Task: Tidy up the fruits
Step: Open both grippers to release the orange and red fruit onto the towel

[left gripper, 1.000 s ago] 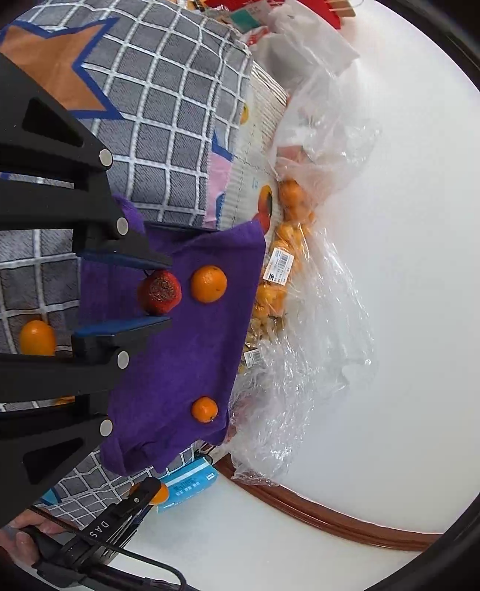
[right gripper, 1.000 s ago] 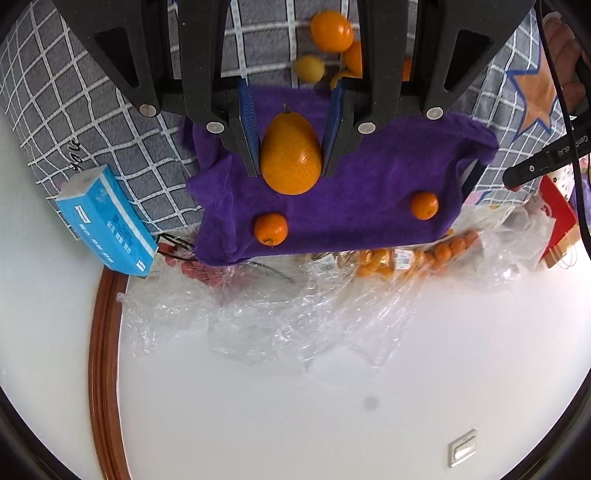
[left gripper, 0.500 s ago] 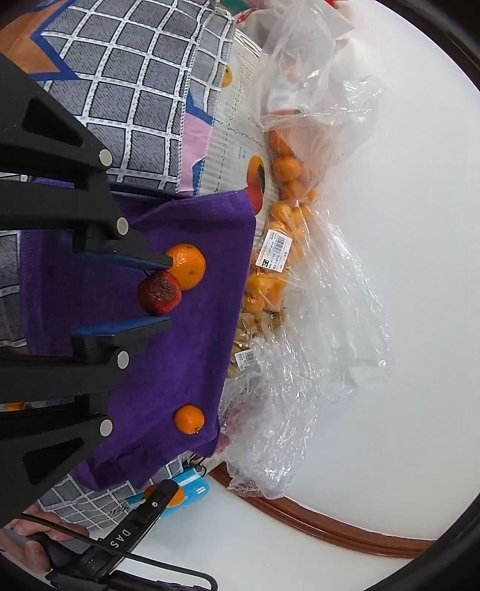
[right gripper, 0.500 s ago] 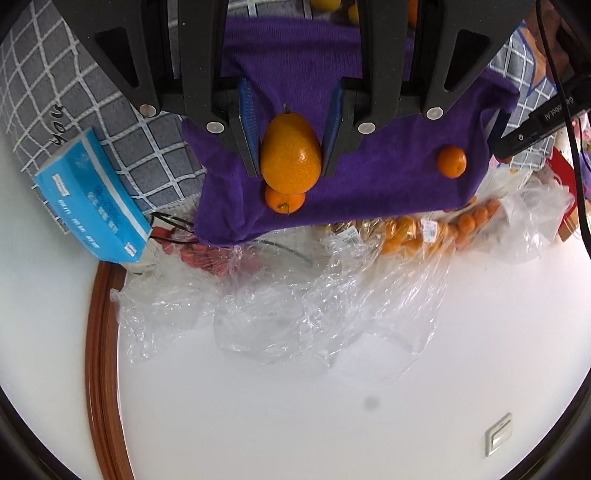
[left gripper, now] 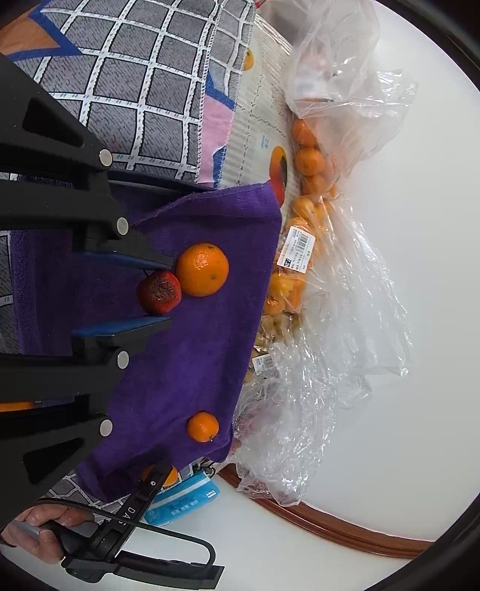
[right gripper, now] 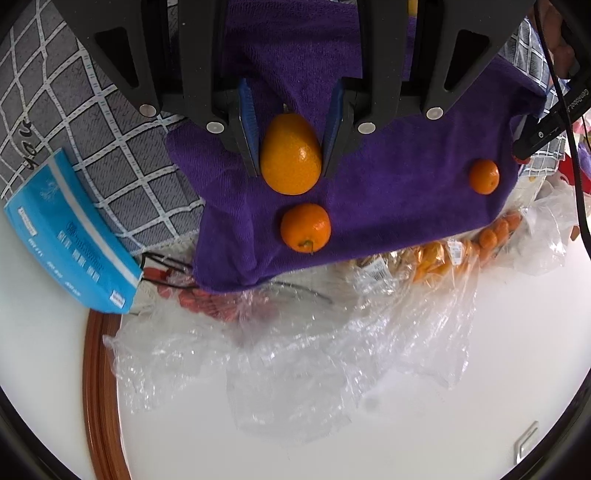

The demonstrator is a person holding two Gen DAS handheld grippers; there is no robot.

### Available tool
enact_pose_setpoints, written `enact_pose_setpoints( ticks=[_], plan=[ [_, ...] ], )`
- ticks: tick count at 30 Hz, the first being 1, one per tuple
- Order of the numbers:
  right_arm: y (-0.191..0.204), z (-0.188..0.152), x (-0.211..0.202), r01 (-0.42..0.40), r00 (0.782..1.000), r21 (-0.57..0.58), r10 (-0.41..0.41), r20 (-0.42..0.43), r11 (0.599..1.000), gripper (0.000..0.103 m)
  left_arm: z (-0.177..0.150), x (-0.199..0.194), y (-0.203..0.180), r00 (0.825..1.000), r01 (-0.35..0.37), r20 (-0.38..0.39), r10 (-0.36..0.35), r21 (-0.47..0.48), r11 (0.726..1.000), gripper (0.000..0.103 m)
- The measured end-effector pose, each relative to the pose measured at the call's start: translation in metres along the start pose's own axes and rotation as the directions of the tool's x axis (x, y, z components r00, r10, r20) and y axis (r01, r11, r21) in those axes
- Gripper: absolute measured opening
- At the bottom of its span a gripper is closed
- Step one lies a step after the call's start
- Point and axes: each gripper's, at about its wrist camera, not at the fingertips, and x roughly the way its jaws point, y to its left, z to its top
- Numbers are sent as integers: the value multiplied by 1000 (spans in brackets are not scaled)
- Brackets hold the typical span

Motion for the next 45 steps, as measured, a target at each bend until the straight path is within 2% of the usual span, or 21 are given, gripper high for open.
enact_pose_setpoints(
  ticks=[5, 14, 21, 24, 25, 26, 27, 29, 33, 37, 42, 45],
  plan=[
    [-4, -3, 10, -35, 999, 30, 36, -29, 999, 33, -1, 7, 4, 1000, -5, -17, 4, -14, 1000, 24],
    [-1, -8, 19, -26, 998, 26, 28, -59, 999, 33, -5, 10, 0, 999, -37, -1, 37, 21, 999, 24],
    [1, -9, 18, -26, 998, 14, 26, -55, 1000, 33, -5, 10, 1, 999, -33, 2, 33, 20, 999, 24],
    [-1, -10, 14, -32, 998, 23, 34, -47, 999, 41, -5, 10, 2, 1000, -28, 6, 28, 14, 1000, 26],
    [-1, -9, 13, -32, 999, 25, 33, -43, 999, 49, -5, 9, 3, 1000, -24, 9, 24, 13, 1000, 28],
    [0, -10, 11, -33, 999, 27, 34, -34, 999, 57, -4, 9, 3, 1000, -22, 14, 22, 14, 1000, 34],
    [0, -10, 10, -40, 999, 27, 41, -33, 999, 59, -4, 8, 2, 999, -26, 19, 26, 13, 1000, 42],
    [3, -11, 9, -45, 998, 19, 46, -41, 999, 65, -4, 6, 2, 999, -32, 33, 31, 12, 999, 44],
    [12, -14, -2, 0, 1000, -8, 0, -1, 1000, 70, -3, -1, 4, 997, -35, 71, 35, -7, 999, 46],
    [17, -15, -19, 24, 998, -12, -24, 54, 1000, 70, 0, -13, 6, 992, -45, 114, 48, -28, 999, 46],
    [22, -16, -55, 43, 996, -18, -42, 83, 999, 69, 11, -44, 3, 982, -65, 175, 71, -39, 997, 46],
    [26, -22, -81, 56, 995, -37, -53, 84, 998, 70, 14, -59, 1, 983, -83, 161, 89, -45, 996, 46]
  ],
)
